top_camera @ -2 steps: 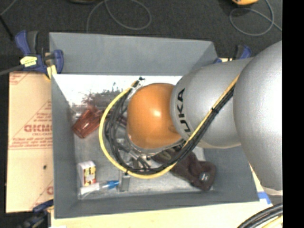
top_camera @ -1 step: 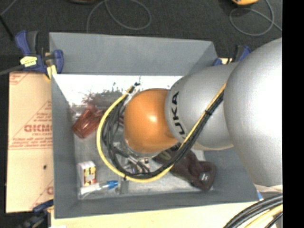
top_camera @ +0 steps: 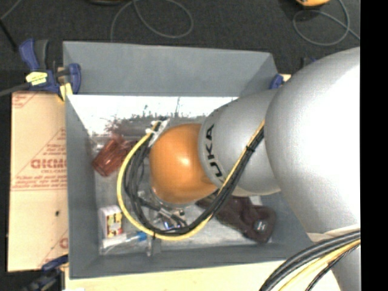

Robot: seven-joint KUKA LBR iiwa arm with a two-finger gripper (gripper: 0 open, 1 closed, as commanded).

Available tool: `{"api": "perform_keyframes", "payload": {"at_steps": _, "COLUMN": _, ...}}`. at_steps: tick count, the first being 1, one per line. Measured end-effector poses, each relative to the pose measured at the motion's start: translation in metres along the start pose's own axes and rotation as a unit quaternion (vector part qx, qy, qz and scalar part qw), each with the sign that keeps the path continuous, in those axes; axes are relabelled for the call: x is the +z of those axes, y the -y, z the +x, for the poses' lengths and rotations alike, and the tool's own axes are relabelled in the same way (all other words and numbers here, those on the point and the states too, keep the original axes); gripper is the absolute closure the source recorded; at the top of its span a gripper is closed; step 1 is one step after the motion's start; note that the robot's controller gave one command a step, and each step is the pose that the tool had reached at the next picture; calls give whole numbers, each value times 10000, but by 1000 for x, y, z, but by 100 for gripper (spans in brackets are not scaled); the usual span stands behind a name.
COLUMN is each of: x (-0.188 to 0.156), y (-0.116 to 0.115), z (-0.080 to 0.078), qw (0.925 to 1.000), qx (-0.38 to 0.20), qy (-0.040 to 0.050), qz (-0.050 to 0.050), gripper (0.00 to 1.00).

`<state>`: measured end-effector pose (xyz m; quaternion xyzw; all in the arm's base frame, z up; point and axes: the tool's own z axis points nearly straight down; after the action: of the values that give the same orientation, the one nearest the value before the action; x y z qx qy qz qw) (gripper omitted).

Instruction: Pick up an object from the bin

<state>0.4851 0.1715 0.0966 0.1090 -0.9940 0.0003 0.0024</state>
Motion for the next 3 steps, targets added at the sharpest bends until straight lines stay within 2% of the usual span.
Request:
{"api": "perform_keyframes", "payload": {"at_steps": 1, "x": 4, "y": -40, "z": -3, "qw": 9959, "qx": 908, "qy": 57, "qz": -6, "gripper": 0}}
{"api": "perform_keyframes", "payload": {"at_steps": 2, "x": 24, "y": -34, "z": -34, "qw": 9914, "qx": -1304, "qy": -33, "qz": 106, "gripper": 100}}
{"api": "perform_keyframes", "payload": {"at_steps": 3, "x": 24, "y": -34, "z": -34, "qw": 9915, "qx": -1299, "qy": -34, "qz": 104, "gripper": 100}}
